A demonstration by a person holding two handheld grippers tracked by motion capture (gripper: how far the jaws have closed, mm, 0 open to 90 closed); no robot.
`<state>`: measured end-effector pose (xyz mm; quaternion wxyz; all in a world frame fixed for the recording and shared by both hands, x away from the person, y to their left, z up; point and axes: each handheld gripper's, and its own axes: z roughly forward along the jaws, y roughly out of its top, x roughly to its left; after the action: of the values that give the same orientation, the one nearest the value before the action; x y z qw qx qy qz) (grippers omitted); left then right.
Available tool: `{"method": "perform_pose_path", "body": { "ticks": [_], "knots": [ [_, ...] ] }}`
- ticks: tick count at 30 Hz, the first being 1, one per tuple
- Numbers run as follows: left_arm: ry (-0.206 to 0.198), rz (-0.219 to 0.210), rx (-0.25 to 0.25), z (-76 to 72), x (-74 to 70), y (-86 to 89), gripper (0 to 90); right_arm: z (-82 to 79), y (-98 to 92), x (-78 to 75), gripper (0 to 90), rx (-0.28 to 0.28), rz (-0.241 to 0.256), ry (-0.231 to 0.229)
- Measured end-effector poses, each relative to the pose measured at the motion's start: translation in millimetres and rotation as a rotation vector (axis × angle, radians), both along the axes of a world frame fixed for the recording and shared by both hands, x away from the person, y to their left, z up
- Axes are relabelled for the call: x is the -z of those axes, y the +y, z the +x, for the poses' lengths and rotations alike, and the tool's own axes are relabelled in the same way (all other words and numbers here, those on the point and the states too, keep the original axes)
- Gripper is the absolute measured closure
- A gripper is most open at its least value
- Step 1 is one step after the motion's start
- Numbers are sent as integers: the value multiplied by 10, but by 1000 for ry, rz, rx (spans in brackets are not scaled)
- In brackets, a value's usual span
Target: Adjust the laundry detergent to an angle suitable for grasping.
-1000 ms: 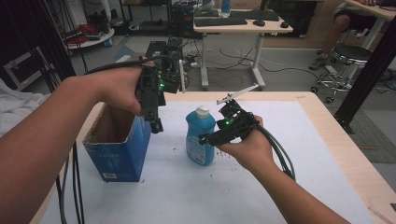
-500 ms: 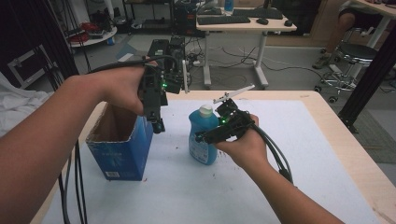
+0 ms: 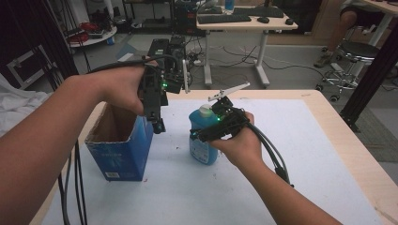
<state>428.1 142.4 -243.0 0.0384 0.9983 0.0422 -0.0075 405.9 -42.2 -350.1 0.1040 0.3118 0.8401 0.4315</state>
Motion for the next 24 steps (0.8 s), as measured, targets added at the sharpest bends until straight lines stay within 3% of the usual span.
{"method": "perform_pose_path", "body": {
  "ticks": [4, 16, 24],
  "knots": [
    [-1, 3, -4, 10, 11, 7, 24, -5, 0, -4, 238, -7, 7, -20],
    [1, 6, 0, 7, 33, -13, 24, -20, 45, 32, 262, -22, -21, -24],
    [1, 8, -2, 8, 32, 15, 24, -28, 14, 19, 318, -17, -9, -29]
  ]
}}
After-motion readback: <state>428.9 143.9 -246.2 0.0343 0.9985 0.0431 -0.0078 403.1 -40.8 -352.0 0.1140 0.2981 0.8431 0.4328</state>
